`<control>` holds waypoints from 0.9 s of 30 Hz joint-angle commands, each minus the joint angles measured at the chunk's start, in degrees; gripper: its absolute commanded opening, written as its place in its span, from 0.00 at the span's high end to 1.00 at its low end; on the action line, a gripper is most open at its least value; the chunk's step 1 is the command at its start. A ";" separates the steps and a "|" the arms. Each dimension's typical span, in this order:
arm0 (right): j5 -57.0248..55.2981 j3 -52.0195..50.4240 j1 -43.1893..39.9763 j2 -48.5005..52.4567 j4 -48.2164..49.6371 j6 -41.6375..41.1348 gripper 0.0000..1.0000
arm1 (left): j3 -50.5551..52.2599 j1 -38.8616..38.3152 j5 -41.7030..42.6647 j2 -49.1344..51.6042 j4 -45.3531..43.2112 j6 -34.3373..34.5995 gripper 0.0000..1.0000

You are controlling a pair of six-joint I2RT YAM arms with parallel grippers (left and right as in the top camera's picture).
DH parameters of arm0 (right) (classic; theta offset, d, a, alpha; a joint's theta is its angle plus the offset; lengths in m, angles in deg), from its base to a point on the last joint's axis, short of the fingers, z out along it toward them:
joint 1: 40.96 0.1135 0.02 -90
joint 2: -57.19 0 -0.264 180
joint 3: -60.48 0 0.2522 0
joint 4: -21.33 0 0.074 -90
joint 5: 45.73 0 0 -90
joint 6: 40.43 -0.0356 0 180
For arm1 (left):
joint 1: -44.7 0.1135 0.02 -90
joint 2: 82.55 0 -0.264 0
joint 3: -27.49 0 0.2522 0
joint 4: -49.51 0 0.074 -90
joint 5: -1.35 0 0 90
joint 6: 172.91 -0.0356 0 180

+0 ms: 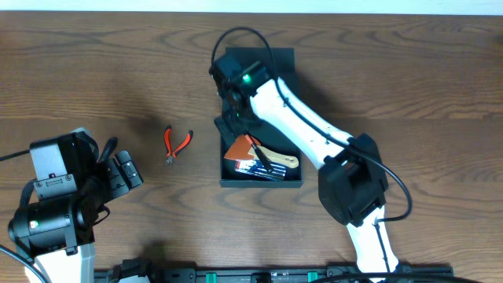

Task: Pack container
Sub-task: 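Release the hammer and raise right gripper out of the box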

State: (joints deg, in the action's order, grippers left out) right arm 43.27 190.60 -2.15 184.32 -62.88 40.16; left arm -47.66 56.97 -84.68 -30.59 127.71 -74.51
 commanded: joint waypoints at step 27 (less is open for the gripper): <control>10.47 47.60 -45.75 -0.24 -26.82 -8.72 0.01 | -6.91 -4.28 17.55 21.16 -2.45 -28.33 0.02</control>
State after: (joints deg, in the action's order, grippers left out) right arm 51.06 238.64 -45.47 184.26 -89.48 32.49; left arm -52.42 55.09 -67.44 -15.18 125.66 -101.02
